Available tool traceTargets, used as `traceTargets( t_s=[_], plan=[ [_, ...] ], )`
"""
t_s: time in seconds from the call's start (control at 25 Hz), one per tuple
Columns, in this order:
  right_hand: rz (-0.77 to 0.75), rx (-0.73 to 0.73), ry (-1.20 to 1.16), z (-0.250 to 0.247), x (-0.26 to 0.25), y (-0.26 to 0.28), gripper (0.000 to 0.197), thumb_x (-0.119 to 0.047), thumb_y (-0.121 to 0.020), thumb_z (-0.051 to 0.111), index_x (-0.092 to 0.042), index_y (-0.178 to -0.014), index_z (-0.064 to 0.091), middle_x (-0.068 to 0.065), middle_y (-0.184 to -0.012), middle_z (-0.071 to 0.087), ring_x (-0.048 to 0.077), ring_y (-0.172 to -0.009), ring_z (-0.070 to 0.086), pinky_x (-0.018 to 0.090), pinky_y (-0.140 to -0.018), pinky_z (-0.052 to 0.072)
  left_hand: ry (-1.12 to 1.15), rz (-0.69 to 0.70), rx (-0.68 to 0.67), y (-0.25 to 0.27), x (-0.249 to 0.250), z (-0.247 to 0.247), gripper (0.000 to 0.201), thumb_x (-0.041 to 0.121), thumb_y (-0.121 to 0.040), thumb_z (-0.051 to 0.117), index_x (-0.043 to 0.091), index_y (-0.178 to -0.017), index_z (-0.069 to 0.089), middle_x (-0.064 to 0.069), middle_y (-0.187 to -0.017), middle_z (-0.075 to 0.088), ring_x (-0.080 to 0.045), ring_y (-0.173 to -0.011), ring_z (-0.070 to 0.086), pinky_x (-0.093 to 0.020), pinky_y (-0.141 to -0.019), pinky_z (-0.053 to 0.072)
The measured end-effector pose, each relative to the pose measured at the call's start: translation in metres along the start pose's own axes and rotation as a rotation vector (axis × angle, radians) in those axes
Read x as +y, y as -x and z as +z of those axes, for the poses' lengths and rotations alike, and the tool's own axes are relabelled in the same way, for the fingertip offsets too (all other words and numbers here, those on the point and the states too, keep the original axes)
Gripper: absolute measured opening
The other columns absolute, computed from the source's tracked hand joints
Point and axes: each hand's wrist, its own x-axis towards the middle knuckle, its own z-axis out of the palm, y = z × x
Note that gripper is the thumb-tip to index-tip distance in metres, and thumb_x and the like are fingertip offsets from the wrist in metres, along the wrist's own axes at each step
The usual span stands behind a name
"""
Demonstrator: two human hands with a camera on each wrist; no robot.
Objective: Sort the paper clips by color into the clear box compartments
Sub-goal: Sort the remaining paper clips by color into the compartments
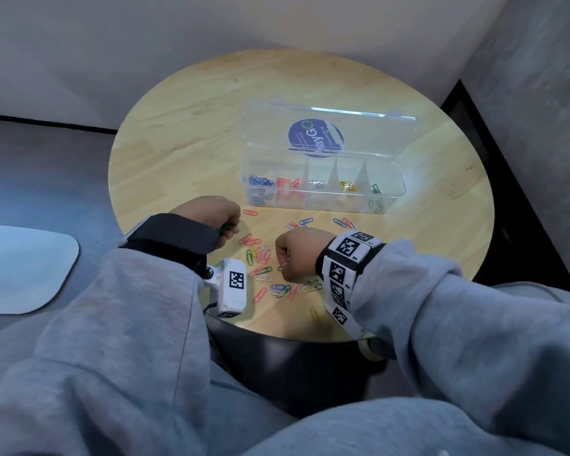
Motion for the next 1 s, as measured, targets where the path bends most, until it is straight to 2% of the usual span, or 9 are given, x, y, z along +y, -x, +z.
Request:
traceTargets(
  t_s=[0.08,0.16,0.28,0.36,0.48,0.56,0.68,0.84,1.0],
  plan=[
    [-0.013,-0.023,0.011,-0.002,0.001,0.0,0.005,-0.015,-0.082,0.057,-0.018,-0.085,0.054,-0.001,-0.086,0.056,0.019,-0.078,0.052,0.021,-0.051,0.036,-0.049,-0.033,0.017,-0.002,-0.001,0.002,0.028,0.001,-0.091,0.037,0.009,-0.067,0.05,-0.006,-0.061,0.039,-0.014,-0.049,0.03,-0.014,-0.035,0.027],
    [0.008,-0.026,-0.005,-0.001,0.003,0.0,0.004,-0.016,-0.079,0.057,-0.019,-0.08,0.054,-0.001,-0.083,0.058,0.02,-0.076,0.054,0.022,-0.054,0.04,-0.109,-0.054,0.029,-0.004,-0.003,0.005,0.031,-0.001,-0.091,0.038,0.006,-0.064,0.051,-0.007,-0.062,0.04,-0.015,-0.049,0.032,-0.016,-0.036,0.029],
    [0.101,-0.014,-0.246,-0.003,0.007,0.0,0.009,-0.019,-0.078,0.055,-0.016,-0.07,0.054,0.002,-0.071,0.06,0.02,-0.067,0.055,0.026,-0.061,0.046,-0.166,-0.036,0.031,-0.011,-0.002,0.006,0.027,0.001,-0.088,0.04,0.004,-0.062,0.046,-0.009,-0.063,0.043,-0.018,-0.049,0.034,-0.012,-0.033,0.028],
    [0.143,-0.023,-0.359,-0.009,0.012,0.0,0.014,-0.019,-0.084,0.049,-0.012,-0.073,0.054,0.005,-0.076,0.057,0.02,-0.069,0.051,0.026,-0.063,0.041,-0.254,-0.034,0.031,-0.018,-0.005,0.005,0.022,0.009,-0.084,0.048,0.005,-0.063,0.048,-0.008,-0.065,0.046,-0.02,-0.054,0.038,-0.018,-0.048,0.032],
    [0.171,-0.007,-0.533,-0.014,0.021,0.001,0.019,-0.012,-0.085,0.044,-0.011,-0.067,0.05,0.01,-0.08,0.052,0.023,-0.065,0.042,0.027,-0.053,0.031,-0.684,0.038,0.046,-0.027,-0.011,0.001,0.019,0.029,-0.079,0.063,0.01,-0.077,0.062,-0.002,-0.075,0.057,-0.024,-0.076,0.055,-0.026,-0.069,0.042],
    [0.197,0.077,-0.64,-0.012,0.028,0.003,0.025,-0.012,-0.083,0.046,-0.016,-0.058,0.047,0.004,-0.064,0.051,0.019,-0.053,0.039,0.024,-0.05,0.03,-0.81,0.062,0.03,-0.029,-0.014,0.004,0.025,0.037,-0.065,0.072,0.014,-0.076,0.07,0.0,-0.071,0.064,-0.023,-0.076,0.065,-0.025,-0.066,0.045],
    [0.188,0.149,-0.707,-0.01,0.036,0.001,0.026,-0.017,-0.082,0.051,-0.02,-0.056,0.05,-0.009,-0.043,0.047,0.007,-0.039,0.043,0.024,-0.051,0.031,-0.897,0.03,0.051,-0.027,-0.012,0.015,0.035,0.041,-0.051,0.077,0.014,-0.071,0.071,-0.002,-0.072,0.071,-0.02,-0.067,0.066,-0.026,-0.063,0.051],
    [0.218,0.121,-0.898,-0.01,0.04,-0.001,0.023,-0.011,-0.082,0.049,-0.015,-0.06,0.045,0.003,-0.057,0.04,0.017,-0.05,0.035,0.023,-0.047,0.028,-0.962,0.039,0.052,-0.031,-0.012,0.025,0.035,0.037,-0.041,0.075,0.015,-0.068,0.067,-0.002,-0.069,0.071,-0.022,-0.067,0.068,-0.035,-0.071,0.058],
    [0.203,0.002,-1.09,-0.004,0.04,0.003,0.026,0.005,-0.087,0.037,-0.009,-0.065,0.039,0.012,-0.064,0.048,0.018,-0.049,0.041,0.018,-0.036,0.028,-0.96,0.068,0.021,-0.032,-0.013,0.026,0.03,0.032,-0.043,0.072,0.013,-0.065,0.067,-0.004,-0.067,0.07,-0.023,-0.065,0.068,-0.035,-0.069,0.058]
  ],
)
